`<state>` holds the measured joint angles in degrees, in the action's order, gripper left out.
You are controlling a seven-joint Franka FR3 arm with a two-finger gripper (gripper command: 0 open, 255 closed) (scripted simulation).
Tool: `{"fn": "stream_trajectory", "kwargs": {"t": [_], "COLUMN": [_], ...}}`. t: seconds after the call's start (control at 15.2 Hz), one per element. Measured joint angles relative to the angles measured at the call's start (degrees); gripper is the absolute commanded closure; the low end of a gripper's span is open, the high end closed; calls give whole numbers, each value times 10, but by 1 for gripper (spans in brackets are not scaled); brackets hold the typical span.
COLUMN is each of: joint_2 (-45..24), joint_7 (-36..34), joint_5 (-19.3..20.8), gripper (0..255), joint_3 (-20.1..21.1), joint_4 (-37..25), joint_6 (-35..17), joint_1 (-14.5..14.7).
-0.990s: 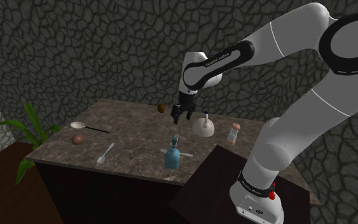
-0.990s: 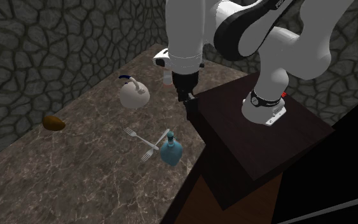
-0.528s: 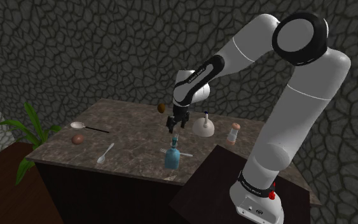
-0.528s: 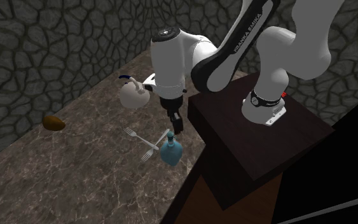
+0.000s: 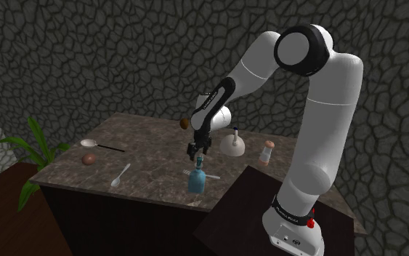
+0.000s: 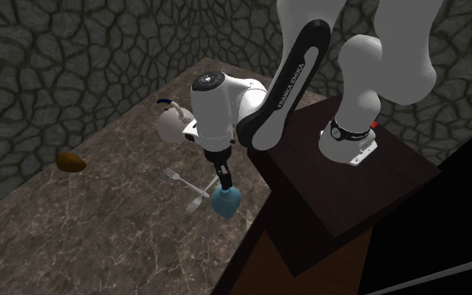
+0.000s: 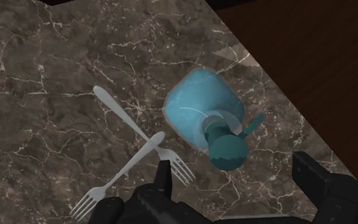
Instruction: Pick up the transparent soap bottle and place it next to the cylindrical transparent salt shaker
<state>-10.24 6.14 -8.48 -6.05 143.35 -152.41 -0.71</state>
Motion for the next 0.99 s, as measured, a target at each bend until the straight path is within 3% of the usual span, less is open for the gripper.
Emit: {"fn": "stream_trajectory", "kwargs": {"t": [0.33, 0.73, 0.79, 0.99], "joint_2": [-38, -45, -45, -45], "joint_7": [14, 15, 15, 15], "joint_5": [-17, -20, -20, -20], "gripper": [0, 0, 255, 255], "joint_3": [8, 10, 10, 10], "joint_4": [-1, -2, -2, -2], "joint_6": [-37, -42, -42, -42], "joint_1": [-4, -4, -4, -4]}}
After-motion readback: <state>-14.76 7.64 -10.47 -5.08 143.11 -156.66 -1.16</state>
